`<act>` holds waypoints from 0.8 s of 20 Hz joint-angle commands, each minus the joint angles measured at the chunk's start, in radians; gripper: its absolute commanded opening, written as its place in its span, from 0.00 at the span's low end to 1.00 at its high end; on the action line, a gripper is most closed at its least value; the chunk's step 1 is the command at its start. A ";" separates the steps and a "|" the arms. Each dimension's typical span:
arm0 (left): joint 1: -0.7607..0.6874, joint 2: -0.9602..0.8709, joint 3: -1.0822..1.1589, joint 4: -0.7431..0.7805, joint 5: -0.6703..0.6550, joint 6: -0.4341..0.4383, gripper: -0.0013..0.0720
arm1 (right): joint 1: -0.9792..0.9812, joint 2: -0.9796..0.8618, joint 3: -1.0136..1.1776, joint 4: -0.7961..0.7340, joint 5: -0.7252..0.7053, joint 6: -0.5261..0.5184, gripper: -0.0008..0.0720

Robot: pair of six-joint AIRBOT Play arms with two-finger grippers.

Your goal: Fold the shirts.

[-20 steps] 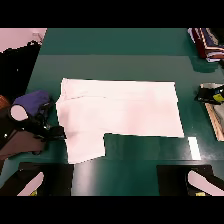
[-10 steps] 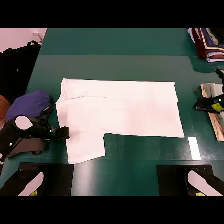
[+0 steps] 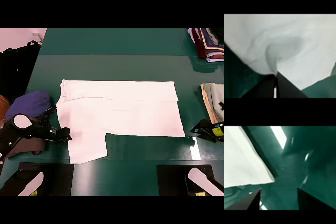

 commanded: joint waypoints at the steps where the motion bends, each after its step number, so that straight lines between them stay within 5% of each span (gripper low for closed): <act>1: 0.000 0.001 0.002 -0.020 0.009 0.011 0.05 | -0.080 -0.060 -0.085 0.157 -0.035 -0.053 0.70; 3: 0.000 0.001 0.002 -0.021 0.010 0.011 0.05 | -0.049 -0.086 -0.089 0.155 -0.063 -0.053 0.60; 9: 0.000 0.001 0.002 -0.025 0.020 0.011 0.05 | 0.081 -0.089 -0.089 0.151 -0.137 -0.051 0.56; 13: 0.000 0.001 0.003 -0.019 -0.002 0.012 0.05 | 0.134 -0.088 -0.089 0.144 -0.112 -0.072 0.03; 16: 0.000 0.005 0.068 0.025 -0.090 0.011 0.04 | 0.120 -0.017 -0.085 0.134 -0.083 -0.082 0.03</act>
